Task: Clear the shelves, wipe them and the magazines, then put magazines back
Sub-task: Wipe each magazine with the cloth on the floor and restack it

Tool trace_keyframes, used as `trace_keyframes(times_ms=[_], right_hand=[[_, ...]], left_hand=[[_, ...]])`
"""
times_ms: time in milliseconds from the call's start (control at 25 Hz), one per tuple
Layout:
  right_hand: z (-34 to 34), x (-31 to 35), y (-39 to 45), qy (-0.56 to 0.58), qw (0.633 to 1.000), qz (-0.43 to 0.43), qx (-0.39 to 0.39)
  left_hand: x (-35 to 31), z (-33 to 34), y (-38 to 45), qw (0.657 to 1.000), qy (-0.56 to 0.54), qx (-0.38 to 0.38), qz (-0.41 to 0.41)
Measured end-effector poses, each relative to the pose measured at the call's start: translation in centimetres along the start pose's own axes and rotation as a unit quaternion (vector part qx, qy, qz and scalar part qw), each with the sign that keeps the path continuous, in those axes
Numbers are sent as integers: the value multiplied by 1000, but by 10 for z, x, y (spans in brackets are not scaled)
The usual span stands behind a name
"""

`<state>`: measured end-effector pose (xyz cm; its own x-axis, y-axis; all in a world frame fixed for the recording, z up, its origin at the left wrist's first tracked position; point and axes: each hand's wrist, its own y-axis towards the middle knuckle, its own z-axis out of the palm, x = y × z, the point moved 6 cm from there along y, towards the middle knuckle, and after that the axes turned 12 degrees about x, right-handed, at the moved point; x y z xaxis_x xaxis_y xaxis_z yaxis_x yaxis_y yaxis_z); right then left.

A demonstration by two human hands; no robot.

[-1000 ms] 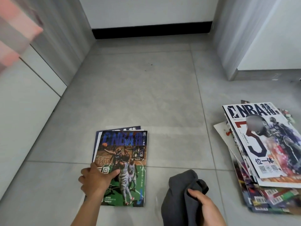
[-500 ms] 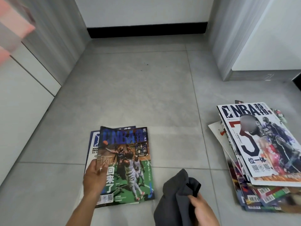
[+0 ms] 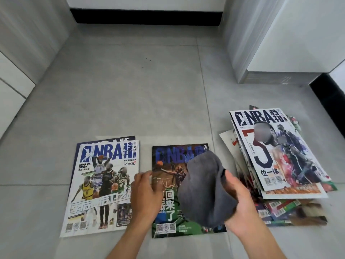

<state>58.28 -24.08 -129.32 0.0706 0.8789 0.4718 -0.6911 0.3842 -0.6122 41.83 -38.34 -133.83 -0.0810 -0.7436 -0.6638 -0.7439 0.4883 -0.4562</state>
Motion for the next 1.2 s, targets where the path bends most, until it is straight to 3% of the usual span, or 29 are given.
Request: trace_keyframes(times_ms=[40,80,160,240,520,680,800,880,960,1040,1120,1200], right_hand=[[-2,-3,3,-17,1000,14,-5],[-3,-6,6,-33,999,24,-5],[-2,-11,9,-46,998,46,-1],[2,-9,11,-43,997,60,16],[-12,-23,10,-118,988,90,30],[-19,-19,8,-182,981,-40,-56],[9,26,-3,-370,920,-131,-10],[38,46,-12,-508,847,-118,107],[63,56,-21,-587,777,-92,209],[73,67,-25,-599,759,-80,243],[62,76,-18,-592,776,-37,214],[48,81,-6,-636,756,-16,153]], left_hand=[[-8,-3,-1,998,-45,26,34],[-15,-1,-1,985,-136,97,47],[-29,10,-6,926,-250,275,58],[-35,17,-13,889,-285,350,71],[-35,22,-5,883,-441,164,6],[-36,24,-12,900,-403,168,-11],[-41,8,-12,965,-163,203,40],[-64,-5,-14,951,-59,248,172],[-95,-16,-22,898,-81,326,283],[-113,-25,-24,866,-173,367,294],[-112,-31,-14,882,-247,312,254],[-105,-35,-6,914,-255,230,214]])
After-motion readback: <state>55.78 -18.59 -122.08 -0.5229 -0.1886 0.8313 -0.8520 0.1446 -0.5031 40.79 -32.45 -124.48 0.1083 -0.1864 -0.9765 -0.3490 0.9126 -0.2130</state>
